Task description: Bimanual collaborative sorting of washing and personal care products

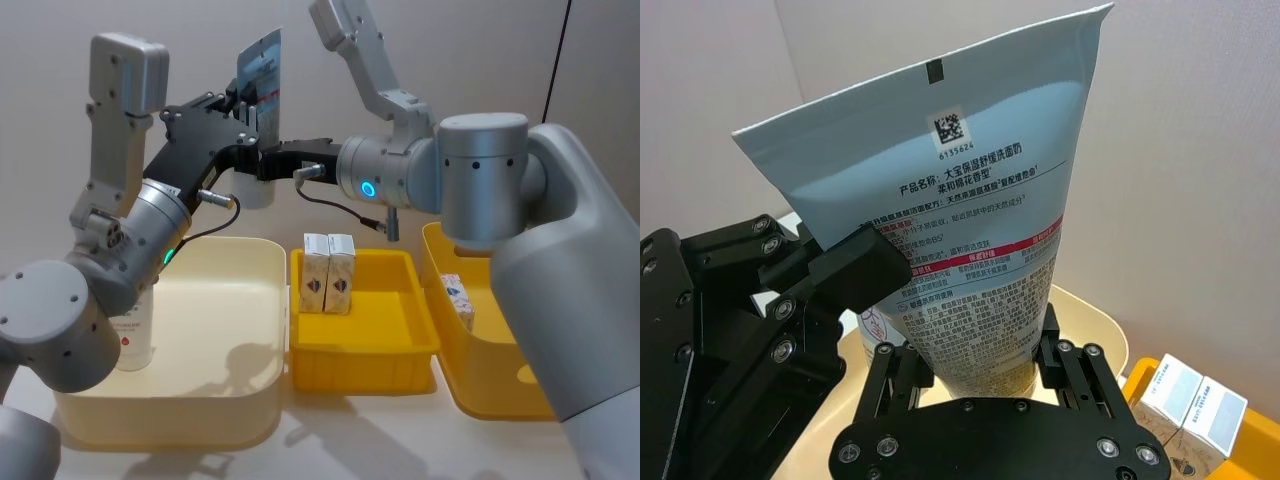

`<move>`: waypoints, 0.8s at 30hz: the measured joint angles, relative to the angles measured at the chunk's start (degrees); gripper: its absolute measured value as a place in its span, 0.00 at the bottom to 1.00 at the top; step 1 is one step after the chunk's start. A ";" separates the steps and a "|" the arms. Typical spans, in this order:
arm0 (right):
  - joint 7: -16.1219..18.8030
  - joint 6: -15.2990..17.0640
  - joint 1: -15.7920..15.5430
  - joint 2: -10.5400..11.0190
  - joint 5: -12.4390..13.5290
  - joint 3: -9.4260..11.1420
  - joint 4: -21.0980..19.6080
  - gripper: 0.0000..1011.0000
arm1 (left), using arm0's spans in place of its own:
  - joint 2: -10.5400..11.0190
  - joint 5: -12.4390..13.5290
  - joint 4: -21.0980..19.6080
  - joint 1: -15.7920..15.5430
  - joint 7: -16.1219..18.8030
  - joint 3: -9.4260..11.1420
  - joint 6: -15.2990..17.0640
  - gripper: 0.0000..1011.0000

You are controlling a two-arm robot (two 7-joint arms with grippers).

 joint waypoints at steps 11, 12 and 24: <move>-0.05 0.00 0.07 -0.05 0.00 -0.01 0.08 0.50 | 0.00 0.00 0.01 0.00 -0.01 0.00 0.00 0.08; -0.06 0.00 0.07 -0.06 0.00 -0.01 0.09 0.50 | 0.00 0.00 0.01 0.00 -0.01 0.00 0.00 0.08; -0.07 0.01 0.08 -0.09 -0.01 -0.01 0.11 0.50 | 0.00 0.00 0.01 0.00 -0.01 0.00 -0.01 0.08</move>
